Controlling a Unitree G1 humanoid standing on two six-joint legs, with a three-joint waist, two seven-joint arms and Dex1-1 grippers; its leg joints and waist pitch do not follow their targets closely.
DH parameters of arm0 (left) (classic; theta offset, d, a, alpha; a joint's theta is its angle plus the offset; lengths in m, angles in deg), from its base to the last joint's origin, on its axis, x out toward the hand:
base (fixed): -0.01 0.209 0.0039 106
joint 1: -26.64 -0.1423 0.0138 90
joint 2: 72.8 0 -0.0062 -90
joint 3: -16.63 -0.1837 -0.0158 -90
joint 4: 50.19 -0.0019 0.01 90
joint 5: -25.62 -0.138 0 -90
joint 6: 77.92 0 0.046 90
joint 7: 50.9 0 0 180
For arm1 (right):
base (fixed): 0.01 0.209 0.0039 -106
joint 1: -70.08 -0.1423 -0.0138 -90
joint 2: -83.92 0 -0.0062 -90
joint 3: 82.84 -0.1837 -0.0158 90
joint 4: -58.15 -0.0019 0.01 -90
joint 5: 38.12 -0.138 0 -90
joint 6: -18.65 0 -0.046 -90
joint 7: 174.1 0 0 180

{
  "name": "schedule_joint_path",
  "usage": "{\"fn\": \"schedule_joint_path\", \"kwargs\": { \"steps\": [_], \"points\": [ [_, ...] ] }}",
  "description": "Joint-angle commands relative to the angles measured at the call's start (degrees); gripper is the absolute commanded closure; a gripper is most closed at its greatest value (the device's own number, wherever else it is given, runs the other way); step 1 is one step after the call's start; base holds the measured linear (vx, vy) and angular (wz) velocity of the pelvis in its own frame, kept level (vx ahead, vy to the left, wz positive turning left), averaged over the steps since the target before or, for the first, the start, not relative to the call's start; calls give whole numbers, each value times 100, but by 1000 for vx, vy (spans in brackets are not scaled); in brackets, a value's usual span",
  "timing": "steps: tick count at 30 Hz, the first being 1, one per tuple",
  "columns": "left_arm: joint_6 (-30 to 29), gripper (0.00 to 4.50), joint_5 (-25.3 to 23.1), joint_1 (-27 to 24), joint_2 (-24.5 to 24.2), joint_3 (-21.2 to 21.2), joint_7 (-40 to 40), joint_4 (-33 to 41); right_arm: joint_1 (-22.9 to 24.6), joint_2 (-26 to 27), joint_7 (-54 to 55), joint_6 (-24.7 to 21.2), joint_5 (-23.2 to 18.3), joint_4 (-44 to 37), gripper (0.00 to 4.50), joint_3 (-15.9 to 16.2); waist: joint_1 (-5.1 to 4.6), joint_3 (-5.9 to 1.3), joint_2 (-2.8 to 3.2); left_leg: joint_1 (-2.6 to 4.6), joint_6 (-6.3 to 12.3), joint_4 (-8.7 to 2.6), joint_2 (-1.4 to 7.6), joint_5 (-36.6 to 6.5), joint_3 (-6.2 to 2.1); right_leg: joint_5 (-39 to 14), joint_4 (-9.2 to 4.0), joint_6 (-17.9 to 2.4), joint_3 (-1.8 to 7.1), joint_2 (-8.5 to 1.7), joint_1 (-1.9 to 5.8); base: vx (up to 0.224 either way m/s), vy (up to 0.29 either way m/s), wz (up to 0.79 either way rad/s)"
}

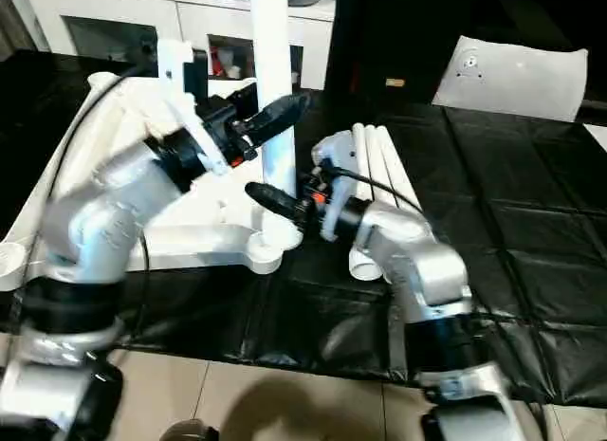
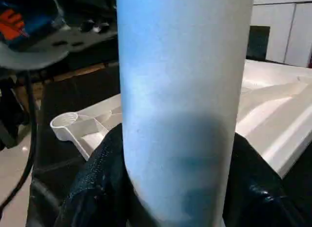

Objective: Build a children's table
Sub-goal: Pick table leg

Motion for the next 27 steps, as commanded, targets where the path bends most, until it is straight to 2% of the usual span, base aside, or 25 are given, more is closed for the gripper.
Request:
{"fn": "schedule_joint_path", "kwargs": {
  "steps": [1, 5, 8, 11, 14, 15, 19, 25, 27],
  "points": [
    [-26, 173, -129, -67, 142, -5, -376, 69, -148, 22, 54, 165, 38, -40, 259, -38, -6, -430, -23, 28, 88, -340, 252, -256, -4, 36, -424, -1052, 275, -506, 341, 0, 0, 0],
    [105, 180, -337, -96, 447, 104, -963, 9, -176, 163, 157, 302, 132, 41, 259, -51, -12, -422, -31, 23, 109, -338, 248, -325, -3, -58, -445, -1023, 278, -506, 339, 0, 0, 0],
    [188, 184, -363, -104, 534, 100, -1055, 30, -191, 199, 203, 351, 152, 88, 259, -53, -11, -425, -43, 23, 120, -339, 251, -316, -9, -120, -449, -984, 278, -512, 336, 0, 0, 0],
    [244, 225, -463, -133, 516, 33, -1090, 72, -191, 226, 243, 377, 166, 108, 259, -51, -8, -428, -27, 26, 124, -337, 251, -294, -13, -89, -445, -944, 278, -507, 329, 0, 0, 0],
    [220, 235, -463, -121, 491, 29, -1082, 51, -201, 238, 262, 383, 171, 121, 259, -65, -15, -422, -23, 27, 122, -341, 250, -335, -14, -80, -447, -938, 278, -507, 327, 0, 0, 0],
    [222, 254, -460, -104, 484, 44, -1087, 24, -211, 263, 292, 397, 202, 141, 259, -94, -12, -424, -8, 29, 107, -339, 248, -341, -12, -87, -447, -945, 281, -508, 322, 0, 0, 0],
    [225, 261, -411, -85, 494, 68, -1068, 14, -216, 256, 312, 425, 226, 163, 259, -101, -12, -423, -1, 38, 83, -343, 253, -383, -15, -75, -446, -968, 278, -505, 318, 0, 0, 0],
    [205, 266, -368, -17, 447, 129, -1029, -104, -207, 266, 329, 235, 87, 52, 259, -178, -16, -425, 8, 35, 84, -345, 247, -368, -19, 6, -442, -978, 280, -504, 326, 0, 0, 0],
    [184, 266, -280, 52, 383, 187, -905, -185, -198, 288, 215, 6, -180, -38, 189, -287, -18, -424, -1, 40, 93, -344, 242, -367, -16, 19, -444, -987, 282, -500, 328, 0, 0, 0]
  ]
}}
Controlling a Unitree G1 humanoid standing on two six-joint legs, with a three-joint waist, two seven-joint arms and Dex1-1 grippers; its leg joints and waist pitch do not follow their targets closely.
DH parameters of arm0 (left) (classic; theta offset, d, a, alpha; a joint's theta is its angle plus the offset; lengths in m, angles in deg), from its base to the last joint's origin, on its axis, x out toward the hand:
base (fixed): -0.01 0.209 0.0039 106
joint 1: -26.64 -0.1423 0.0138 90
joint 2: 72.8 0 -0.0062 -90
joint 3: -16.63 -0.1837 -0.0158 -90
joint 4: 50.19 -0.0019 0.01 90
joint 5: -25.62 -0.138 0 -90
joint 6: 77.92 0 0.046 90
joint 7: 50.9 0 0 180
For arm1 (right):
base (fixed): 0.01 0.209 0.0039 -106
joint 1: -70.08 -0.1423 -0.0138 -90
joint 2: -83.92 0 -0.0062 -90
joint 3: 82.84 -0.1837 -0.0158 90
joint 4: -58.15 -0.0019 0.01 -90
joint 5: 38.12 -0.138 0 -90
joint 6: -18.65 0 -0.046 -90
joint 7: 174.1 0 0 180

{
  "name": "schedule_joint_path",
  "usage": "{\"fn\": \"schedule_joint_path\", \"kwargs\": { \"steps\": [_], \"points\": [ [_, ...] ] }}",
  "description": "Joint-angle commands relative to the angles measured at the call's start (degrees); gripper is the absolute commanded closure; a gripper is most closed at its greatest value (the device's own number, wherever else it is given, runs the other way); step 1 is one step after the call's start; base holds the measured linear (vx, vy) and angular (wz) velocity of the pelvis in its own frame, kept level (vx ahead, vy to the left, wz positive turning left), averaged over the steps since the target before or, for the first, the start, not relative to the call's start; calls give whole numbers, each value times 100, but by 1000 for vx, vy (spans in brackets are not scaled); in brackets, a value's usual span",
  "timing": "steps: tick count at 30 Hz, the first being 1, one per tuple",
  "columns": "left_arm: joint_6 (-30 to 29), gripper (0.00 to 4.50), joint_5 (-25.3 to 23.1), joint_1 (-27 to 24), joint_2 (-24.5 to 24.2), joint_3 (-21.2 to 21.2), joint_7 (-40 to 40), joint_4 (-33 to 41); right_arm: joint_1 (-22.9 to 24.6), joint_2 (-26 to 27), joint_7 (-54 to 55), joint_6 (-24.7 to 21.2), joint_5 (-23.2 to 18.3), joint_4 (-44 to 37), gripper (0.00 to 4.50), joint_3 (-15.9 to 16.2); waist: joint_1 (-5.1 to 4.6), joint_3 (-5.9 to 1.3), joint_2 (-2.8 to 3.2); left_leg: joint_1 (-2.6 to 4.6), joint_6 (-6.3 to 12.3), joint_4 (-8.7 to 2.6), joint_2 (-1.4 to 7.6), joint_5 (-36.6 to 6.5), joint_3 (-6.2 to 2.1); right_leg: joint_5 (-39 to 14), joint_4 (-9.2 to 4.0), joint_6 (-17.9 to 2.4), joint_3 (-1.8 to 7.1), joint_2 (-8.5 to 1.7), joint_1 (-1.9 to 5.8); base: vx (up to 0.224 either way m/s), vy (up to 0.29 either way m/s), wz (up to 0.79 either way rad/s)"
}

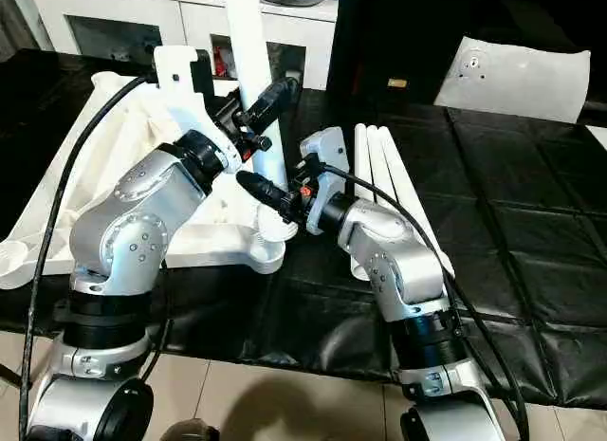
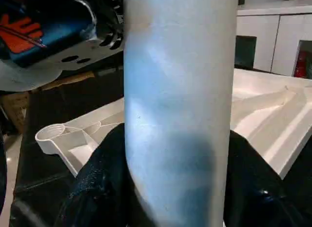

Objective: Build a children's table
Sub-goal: Pick table leg

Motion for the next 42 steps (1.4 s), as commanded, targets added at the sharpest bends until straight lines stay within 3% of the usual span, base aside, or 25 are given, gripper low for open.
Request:
{"fn": "schedule_joint_path", "kwargs": {
  "steps": [1, 8, 12, 15, 19, 20, 23, 24, 37, 39, 42],
  "points": [
    [-81, 266, 54, 96, -70, 105, 63, -146, -98, -5, -77, -106, -289, -226, 189, -249, -3, -428, 4, 44, 100, -348, 238, -384, -12, -1, -440, -989, 281, -501, 329, 0, 0, 0],
    [-440, 267, 655, 465, -507, 366, 972, -532, -118, -366, -648, -520, -667, -456, 138, -289, 19, -429, -21, 46, 118, -340, 215, -305, 2, -6, -431, -995, 274, -498, 332, 0, 0, 0],
    [-765, 267, 1226, 827, -819, 497, 1883, -846, -167, -786, -1190, -884, -873, -531, 97, -245, 49, -431, -40, 49, 170, -338, 215, -213, 6, 8, -423, -1025, 269, -501, 334, 0, 0, 0],
    [-840, 267, 1426, 977, -931, 492, 2353, -954, -233, -931, -1336, -1212, -1035, -498, 88, -275, 45, -425, -57, 41, 200, -339, 222, -170, 6, 1, -417, -1101, 265, -518, 336, 0, 0, 0],
    [-999, 267, 1629, 1069, -1048, 367, 2902, -964, -249, -1056, -1628, -1229, -1129, -541, 88, -213, 51, -421, -85, 33, 219, -332, 230, -175, 23, -70, -423, -1135, 268, -531, 338, 0, 0, 0],
    [-1006, 267, 1652, 1075, -1085, 300, 3071, -936, -254, -1060, -1676, -1248, -1177, -554, 118, -214, 56, -418, -80, 36, 219, -335, 230, -184, 19, -114, -422, -1128, 265, -531, 337, 0, 0, 0],
    [-1040, 267, 1731, 1083, -1160, 121, 3466, -861, -276, -1013, -1739, -1303, -1291, -556, 128, -245, 52, -423, -71, 47, 198, -340, 247, -179, 15, -155, -418, -1128, 264, -536, 324, 0, 0, 0],
    [-1047, 267, 1756, 1103, -1170, 56, 3577, -847, -274, -1002, -1799, -1323, -1332, -574, 151, -238, 52, -418, -83, 40, 201, -341, 247, -203, 19, -164, -418, -1136, 263, -539, 327, 0, 0, 0],
    [-914, 268, 1562, 1100, -1283, -105, 3836, -919, -216, -1087, -1954, -1318, -1312, -635, 246, -127, 45, -413, -98, 40, 138, -347, 247, -181, 18, -86, -411, -1136, 265, -533, 337, 0, 0, 0],
    [-851, 268, 1446, 1082, -1341, -215, 3908, -908, -225, -1149, -1957, -1334, -1237, -664, 250, -71, 42, -412, -110, 43, 126, -345, 250, -178, 20, -97, -414, -1119, 267, -532, 335, 0, 0, 0],
    [-805, 268, 1333, 1079, -1379, -282, 3921, -923, -268, -1157, -1950, -1498, -1283, -633, 189, -94, 42, -416, -101, 41, 125, -345, 247, -160, 20, -92, -409, -1097, 267, -528, 341, 0, 0, 0]
  ]
}}
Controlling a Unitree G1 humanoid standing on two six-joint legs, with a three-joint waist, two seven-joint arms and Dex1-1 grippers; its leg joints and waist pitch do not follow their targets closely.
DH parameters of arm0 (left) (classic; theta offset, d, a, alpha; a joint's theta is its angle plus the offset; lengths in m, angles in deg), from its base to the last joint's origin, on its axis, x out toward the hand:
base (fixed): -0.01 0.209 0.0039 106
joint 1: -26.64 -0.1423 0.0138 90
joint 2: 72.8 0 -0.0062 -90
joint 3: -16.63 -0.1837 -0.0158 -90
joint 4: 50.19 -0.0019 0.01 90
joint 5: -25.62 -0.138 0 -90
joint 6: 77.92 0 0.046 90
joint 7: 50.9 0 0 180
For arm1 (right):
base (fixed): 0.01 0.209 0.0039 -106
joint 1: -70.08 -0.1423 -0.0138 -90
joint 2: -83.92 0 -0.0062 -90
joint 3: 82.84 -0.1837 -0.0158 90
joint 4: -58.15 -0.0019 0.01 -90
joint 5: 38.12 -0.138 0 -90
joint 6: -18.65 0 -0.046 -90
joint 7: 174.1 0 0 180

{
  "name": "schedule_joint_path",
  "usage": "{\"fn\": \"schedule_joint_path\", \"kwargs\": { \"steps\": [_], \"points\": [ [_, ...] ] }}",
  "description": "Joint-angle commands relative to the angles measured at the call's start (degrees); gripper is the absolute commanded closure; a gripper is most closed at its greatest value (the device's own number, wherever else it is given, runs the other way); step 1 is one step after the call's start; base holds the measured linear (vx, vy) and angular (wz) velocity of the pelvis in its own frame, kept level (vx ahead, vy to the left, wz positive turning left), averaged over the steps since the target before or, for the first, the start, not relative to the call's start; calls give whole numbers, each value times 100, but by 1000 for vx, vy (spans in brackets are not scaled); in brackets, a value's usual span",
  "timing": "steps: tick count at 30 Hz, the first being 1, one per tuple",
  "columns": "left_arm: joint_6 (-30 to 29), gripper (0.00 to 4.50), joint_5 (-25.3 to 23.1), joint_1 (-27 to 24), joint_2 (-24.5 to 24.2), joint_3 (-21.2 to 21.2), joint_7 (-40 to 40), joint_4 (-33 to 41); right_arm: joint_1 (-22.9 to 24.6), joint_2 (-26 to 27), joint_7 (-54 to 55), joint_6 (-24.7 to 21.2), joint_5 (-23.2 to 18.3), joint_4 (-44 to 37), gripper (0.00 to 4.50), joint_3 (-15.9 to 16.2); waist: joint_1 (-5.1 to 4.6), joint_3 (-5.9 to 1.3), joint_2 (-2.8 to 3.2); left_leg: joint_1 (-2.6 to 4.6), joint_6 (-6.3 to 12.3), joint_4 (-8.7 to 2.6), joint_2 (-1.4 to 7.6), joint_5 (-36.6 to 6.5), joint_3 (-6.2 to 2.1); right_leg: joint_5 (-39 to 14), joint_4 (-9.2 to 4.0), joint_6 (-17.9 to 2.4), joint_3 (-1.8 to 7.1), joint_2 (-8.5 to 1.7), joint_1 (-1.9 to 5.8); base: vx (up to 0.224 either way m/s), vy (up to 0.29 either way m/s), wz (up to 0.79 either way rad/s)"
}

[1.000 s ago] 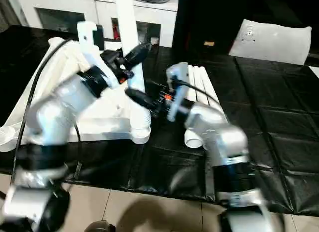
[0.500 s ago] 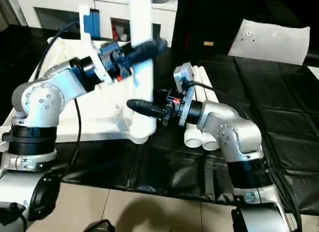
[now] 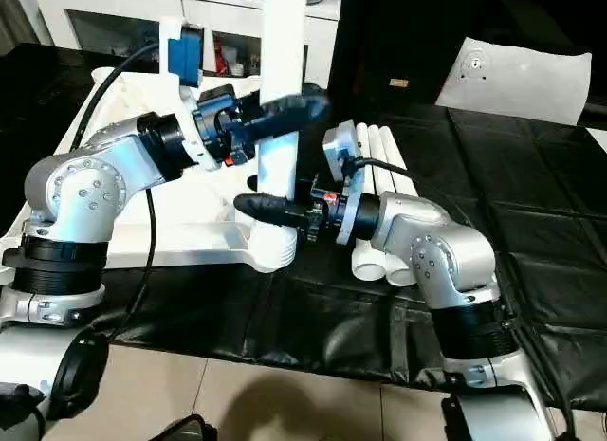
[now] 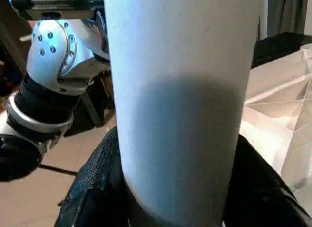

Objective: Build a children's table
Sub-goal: Pick table leg

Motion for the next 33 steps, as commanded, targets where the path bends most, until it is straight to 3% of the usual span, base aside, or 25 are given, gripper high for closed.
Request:
{"fn": "schedule_joint_path", "kwargs": {
  "steps": [1, 6, 22, 33],
  "points": [
    [83, 268, -177, 151, -44, -151, 63, 14, -99, -117, -11, -115, 34, -43, 189, -33, 16, -456, -32, 47, 109, -348, 249, -173, 8, -84, -412, -1092, 270, -521, 338, 0, 0, 0],
    [103, 268, -193, 174, -98, -221, 199, -24, -133, -333, -205, -101, 143, 0, 151, 97, 20, -459, -13, 43, 75, -340, 243, -197, 9, -89, -416, -1090, 272, -526, 351, 0, 0, 0],
    [135, 268, -219, 188, -90, -366, 457, -9, -117, -519, -708, 151, 300, 111, 151, 428, 21, -468, -13, 42, 158, -326, 253, -177, 3, 81, -388, -1262, 261, -525, 353, 0, 0, 0],
    [121, 268, -213, 198, -66, -443, 569, 12, -53, -450, -745, 268, 331, 137, 248, 439, 19, -475, 12, 50, 157, -323, 255, -197, -1, 164, -384, -1307, 262, -525, 354, 0, 0, 0]
  ]
}}
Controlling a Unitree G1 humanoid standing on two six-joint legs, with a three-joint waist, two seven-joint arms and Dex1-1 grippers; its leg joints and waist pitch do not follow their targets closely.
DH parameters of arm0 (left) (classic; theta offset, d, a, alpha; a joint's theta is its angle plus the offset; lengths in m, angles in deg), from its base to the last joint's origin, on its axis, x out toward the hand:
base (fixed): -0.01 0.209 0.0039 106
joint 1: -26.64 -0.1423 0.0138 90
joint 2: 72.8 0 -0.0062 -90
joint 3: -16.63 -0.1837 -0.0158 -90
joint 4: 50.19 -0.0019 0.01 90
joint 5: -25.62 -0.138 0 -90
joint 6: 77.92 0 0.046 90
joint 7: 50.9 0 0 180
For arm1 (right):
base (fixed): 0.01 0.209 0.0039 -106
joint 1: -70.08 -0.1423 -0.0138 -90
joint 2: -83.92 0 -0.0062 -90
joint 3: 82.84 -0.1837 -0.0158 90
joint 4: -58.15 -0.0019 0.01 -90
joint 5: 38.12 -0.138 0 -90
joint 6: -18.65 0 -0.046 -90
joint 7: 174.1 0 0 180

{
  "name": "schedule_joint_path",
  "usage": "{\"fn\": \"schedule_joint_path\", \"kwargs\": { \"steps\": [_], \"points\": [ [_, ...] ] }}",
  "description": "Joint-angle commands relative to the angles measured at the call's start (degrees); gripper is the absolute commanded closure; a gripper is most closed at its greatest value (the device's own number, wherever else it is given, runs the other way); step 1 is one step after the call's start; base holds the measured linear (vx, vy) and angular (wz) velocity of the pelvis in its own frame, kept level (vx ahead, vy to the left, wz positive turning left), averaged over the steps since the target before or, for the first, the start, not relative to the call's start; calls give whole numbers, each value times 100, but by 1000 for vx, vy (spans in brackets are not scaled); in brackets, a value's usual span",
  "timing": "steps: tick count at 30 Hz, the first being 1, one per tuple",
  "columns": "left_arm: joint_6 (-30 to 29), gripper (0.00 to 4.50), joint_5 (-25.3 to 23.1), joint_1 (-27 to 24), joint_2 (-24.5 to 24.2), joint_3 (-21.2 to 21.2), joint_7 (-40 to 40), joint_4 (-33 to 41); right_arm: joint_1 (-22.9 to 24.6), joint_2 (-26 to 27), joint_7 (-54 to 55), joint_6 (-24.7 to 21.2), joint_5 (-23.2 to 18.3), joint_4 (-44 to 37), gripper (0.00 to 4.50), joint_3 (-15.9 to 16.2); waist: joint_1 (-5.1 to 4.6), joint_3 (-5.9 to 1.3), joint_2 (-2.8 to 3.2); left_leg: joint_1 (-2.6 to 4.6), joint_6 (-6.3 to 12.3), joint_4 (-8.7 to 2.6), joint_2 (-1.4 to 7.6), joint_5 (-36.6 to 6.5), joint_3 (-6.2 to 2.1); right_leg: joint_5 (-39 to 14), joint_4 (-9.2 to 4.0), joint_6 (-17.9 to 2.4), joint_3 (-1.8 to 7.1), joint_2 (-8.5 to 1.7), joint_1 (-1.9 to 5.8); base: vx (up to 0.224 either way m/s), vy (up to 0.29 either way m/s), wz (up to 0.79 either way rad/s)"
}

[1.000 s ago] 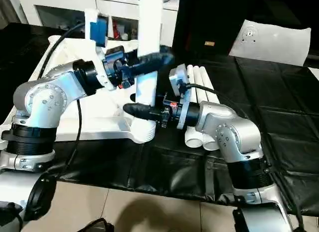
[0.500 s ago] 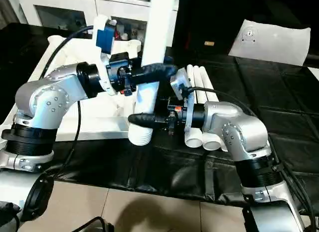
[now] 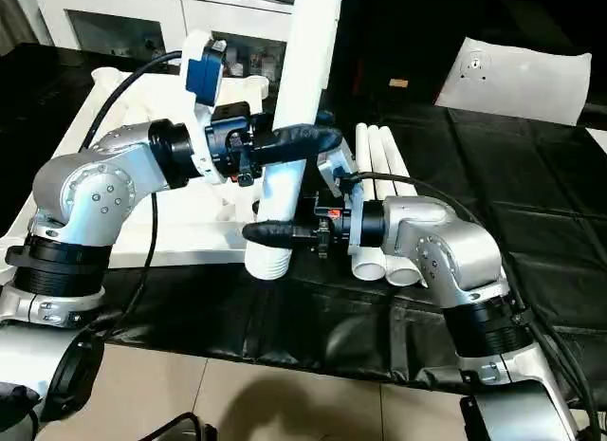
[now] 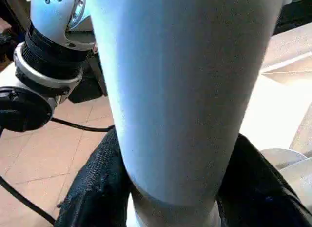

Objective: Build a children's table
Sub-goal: Pick table leg

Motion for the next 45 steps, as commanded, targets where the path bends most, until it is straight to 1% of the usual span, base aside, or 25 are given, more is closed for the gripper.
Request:
{"fn": "schedule_joint_path", "kwargs": {
  "steps": [1, 11, 13, 14, 15, 17, 18, 19, 21, 23, 24, 25, 26, 29, 30, 33, 35, 36, 37, 39, 40, 41, 42, 44, 45],
  "points": [
    [45, 268, -26, 195, 39, -101, 81, 19, 14, 18, -59, 69, -17, -35, 252, -25, 20, -477, 6, 48, 156, -321, 253, -194, 4, 205, -384, -1319, 264, -520, 355, 0, 0, 0],
    [65, 268, -31, 230, 145, -60, -52, 16, 91, 58, -78, 107, -34, -59, 259, -34, 29, -476, -7, 46, 179, -318, 249, -192, 7, 195, -386, -1337, 265, -524, 362, 0, 0, 0],
    [-21, 268, 92, 261, 292, 85, -294, 53, 131, 98, -45, 134, -22, -77, 259, -42, 32, -476, 0, 44, 175, -320, 258, -205, 2, 209, -380, -1354, 260, -528, 359, 0, 0, 0],
    [-11, 212, 169, 257, 345, 131, -305, 122, 149, 116, -21, 158, -9, -76, 259, -42, 44, -482, 14, 46, 177, -314, 257, -206, 1, 234, -379, -1366, 260, -535, 363, 0, 0, 0],
    [1, 198, 219, 249, 374, 154, -295, 176, 161, 128, -5, 175, 1, -75, 259, -41, 43, -478, 4, 45, 189, -317, 257, -212, 2, 260, -382, -1387, 260, -531, 360, 0, 0, 0],
    [-82, 195, 450, 232, 492, 252, -318, 312, 196, 157, 30, 202, 5, -74, 259, -50, 48, -481, 7, 38, 175, -314, 255, -209, 0, 314, -371, -1451, 256, -539, 371, 0, 0, 0],
    [-85, 176, 545, 228, 600, 325, -425, 375, 222, 177, 57, 220, 7, -80, 259, -52, 48, -481, 7, 33, 187, -312, 261, -233, -1, 349, -374, -1473, 258, -541, 370, 0, 0, 0],
    [-81, 176, 563, 229, 638, 351, -474, 383, 230, 184, 67, 226, 9, -81, 259, -52, 47, -481, 3, 37, 202, -310, 253, -245, -3, 337, -374, -1467, 254, -528, 371, 0, 0, 0],
    [-81, 155, 680, 236, 830, 473, -697, 402, 280, 227, 129, 257, 24, -97, 259, -49, 53, -473, 4, 38, 191, -312, 250, -295, 0, 217, -395, -1440, 257, -531, 373, 0, 0, 0],
    [-86, 152, 754, 240, 938, 548, -838, 413, 308, 265, 177, 280, 42, -104, 259, -60, 54, -470, 0, 39, 178, -315, 254, -333, -2, 101, -406, -1416, 257, -534, 374, 0, 0, 0],
    [-43, 144, 755, 248, 991, 579, -915, 417, 320, 289, 209, 292, 52, -102, 259, -68, 52, -469, -3, 39, 183, -313, 251, -331, -1, 91, -408, -1401, 260, -527, 369, 0, 0, 0],
    [15, 120, 793, 266, 1117, 684, -1100, 418, 342, 365, 297, 350, 87, -87, 259, -111, 57, -470, 4, 41, 188, -313, 248, -341, 0, 55, -422, -1375, 260, -530, 369, 0, 0, 0],
    [20, 114, 805, 271, 1142, 708, -1143, 416, 346, 383, 322, 363, 94, -82, 259, -123, 56, -468, 2, 40, 179, -313, 254, -334, 0, 66, -417, -1371, 262, -532, 368, 0, 0, 0],
    [269, 109, 974, 278, 1438, 998, -1517, 467, 352, 699, 754, 639, 135, 54, 259, -370, 69, -470, -1, 33, 153, -311, 255, -345, -5, 40, -420, -1376, 260, -544, 360, 0, 0, 0],
    [406, 83, 1139, 286, 1594, 1186, -1690, 460, 348, 800, 901, 676, 115, 82, 259, -446, 72, -463, 10, 27, 146, -318, 252, -346, -7, 30, -424, -1378, 259, -541, 364, 0, 0, 0],
    [693, 70, 1562, 306, 1950, 1667, -2166, 451, 394, 1006, 1180, 759, 66, 64, 260, -547, 84, -467, 17, 37, 136, -316, 250, -391, -12, 104, -429, -1392, 257, -522, 367, 0, 0, 0],
    [801, 70, 1696, 314, 2058, 1867, -2449, 413, 463, 1137, 1309, 833, 21, 0, 260, -606, 87, -468, 25, 24, 140, -314, 239, -422, -14, 135, -426, -1346, 260, -515, 379, 0, 0, 0],
    [864, 70, 1694, 309, 2088, 1918, -2548, 409, 491, 1187, 1360, 855, 0, -31, 260, -633, 89, -469, 53, 29, 134, -317, 240, -435, -21, 118, -429, -1333, 260, -519, 374, 0, 0, 0],
    [925, 70, 1670, 304, 2114, 1962, -2657, 399, 514, 1231, 1409, 881, -14, -57, 260, -657, 76, -468, 47, 37, 134, -325, 250, -471, -24, 73, -443, -1276, 259, -512, 370, 0, 0, 0],
    [1045, 70, 1591, 244, 2176, 2050, -2872, 462, 589, 1373, 1594, 967, -7, -134, 260, -731, 70, -467, 109, 47, 89, -331, 260, -532, -32, 55, -458, -1221, 264, -512, 353, 0, 0, 0],
    [1071, 70, 1579, 213, 2184, 2072, -2908, 494, 614, 1419, 1660, 994, 0, -160, 260, -755, 68, -474, 92, 52, 75, -337, 257, -499, -40, 127, -432, -1216, 259, -498, 362, 0, 0, 0],
    [1108, 70, 1366, 131, 2111, 2018, -2950, 530, 650, 1459, 1801, 1042, 61, -193, 260, -783, 77, -472, 157, 56, 58, -340, 258, -512, -51, 128, -428, -1215, 257, -500, 352, 0, 0, 0],
    [1165, 70, 1080, 1, 1974, 1912, -2954, 575, 685, 1451, 1994, 1150, 252, -218, 260, -756, 66, -477, 154, 59, 30, -349, 282, -507, -62, 182, -439, -1144, 259, -508, 348, 0, 0, 0],
    [1190, 70, 427, -249, 1582, 1614, -3067, 588, 742, 1327, 2253, 1375, 727, -242, 260, -579, 55, -473, 158, 57, -19, -352, 259, -460, -54, 196, -428, -1056, 258, -488, 353, 0, 0, 0],
    [1254, 70, 39, -352, 1349, 1429, -3190, 529, 764, 1271, 2352, 1455, 918, -253, 260, -507, 50, -472, 164, 66, -96, -367, 252, -513, -60, 55, -438, -867, 259, -477, 350, 0, 0, 0]
  ]
}}
